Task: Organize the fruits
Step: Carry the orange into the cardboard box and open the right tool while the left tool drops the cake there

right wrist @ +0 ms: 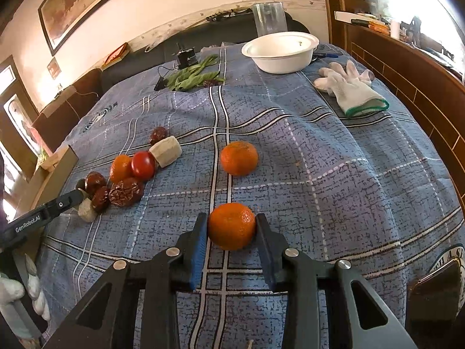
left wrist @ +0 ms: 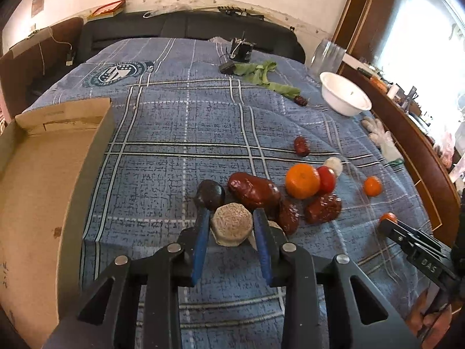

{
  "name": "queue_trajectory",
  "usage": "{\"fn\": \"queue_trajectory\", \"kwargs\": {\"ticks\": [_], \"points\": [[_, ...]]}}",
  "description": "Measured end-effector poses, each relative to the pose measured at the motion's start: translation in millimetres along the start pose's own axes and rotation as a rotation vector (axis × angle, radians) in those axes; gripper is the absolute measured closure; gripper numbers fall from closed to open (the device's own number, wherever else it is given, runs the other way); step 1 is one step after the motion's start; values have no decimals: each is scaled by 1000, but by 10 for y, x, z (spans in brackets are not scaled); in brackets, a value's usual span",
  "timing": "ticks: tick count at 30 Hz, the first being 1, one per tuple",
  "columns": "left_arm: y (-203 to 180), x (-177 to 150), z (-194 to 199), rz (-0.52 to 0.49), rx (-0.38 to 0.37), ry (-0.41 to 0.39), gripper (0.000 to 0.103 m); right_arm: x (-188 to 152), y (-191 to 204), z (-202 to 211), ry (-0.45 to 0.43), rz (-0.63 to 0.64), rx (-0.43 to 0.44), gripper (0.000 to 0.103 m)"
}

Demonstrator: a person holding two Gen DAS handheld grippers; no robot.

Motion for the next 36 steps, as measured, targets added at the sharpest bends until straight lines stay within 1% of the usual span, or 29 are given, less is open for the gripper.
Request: {"fn": "queue_trajectory", "kwargs": {"ticks": [5, 7, 9, 11, 14, 15, 17, 18, 20, 22, 23, 25, 28, 32, 34, 36], "points": [[69, 57, 316, 13, -12, -54, 74, 53, 103, 188, -43, 15, 8, 69], [181, 94, 506, 33, -11, -81, 74, 96, 221, 299, -60, 37, 23, 69], [326, 127, 673, 50, 8, -103, 74, 151, 383, 405, -78, 65, 47, 68], [496, 143, 810, 64, 40, -119, 74, 210, 618, 488, -87, 91, 97, 68], [877, 141, 1073, 93, 126, -143, 73, 253, 1100, 558, -85, 134, 211, 68], [1069, 119, 1184, 109, 171, -148, 73, 253, 1287, 571, -80, 152, 252, 68], [1310, 80, 1314, 124, 230, -152, 73, 213, 1700, 569, -59, 192, 342, 68], [1489, 33, 1392, 130, 280, -148, 73, 179, 1904, 555, -43, 211, 385, 68], [1739, -56, 1484, 143, 354, -139, 73, 66, 2327, 498, 2, 250, 466, 68], [1928, -143, 1542, 159, 402, -129, 73, -84, 2726, 427, 51, 288, 540, 68], [2005, -180, 1560, 169, 415, -124, 73, -167, 2886, 396, 68, 313, 559, 67], [2136, -253, 1595, 193, 430, -118, 73, -327, 3191, 299, 97, 375, 576, 67], [2241, -324, 1594, 211, 437, -106, 73, -578, 3511, 162, 150, 438, 592, 67], [2336, -408, 1607, 234, 430, -97, 73, -825, 3722, 48, 187, 496, 575, 67], [2374, -455, 1619, 249, 427, -97, 73, -868, 3728, 21, 193, 510, 569, 67], [2397, -486, 1655, 262, 421, -102, 73, -906, 3775, 50, 181, 527, 560, 66]]}}
Point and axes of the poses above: each gripper's, at about its wrist camera, not at the fingertips, and z roughly against the way its jaws point, y to its left, x to its top, the point moved 5 cm from there along -z, roughly the way its jaws point, and after that the axes turned 10 degrees about -y, right-handed, at the moved point
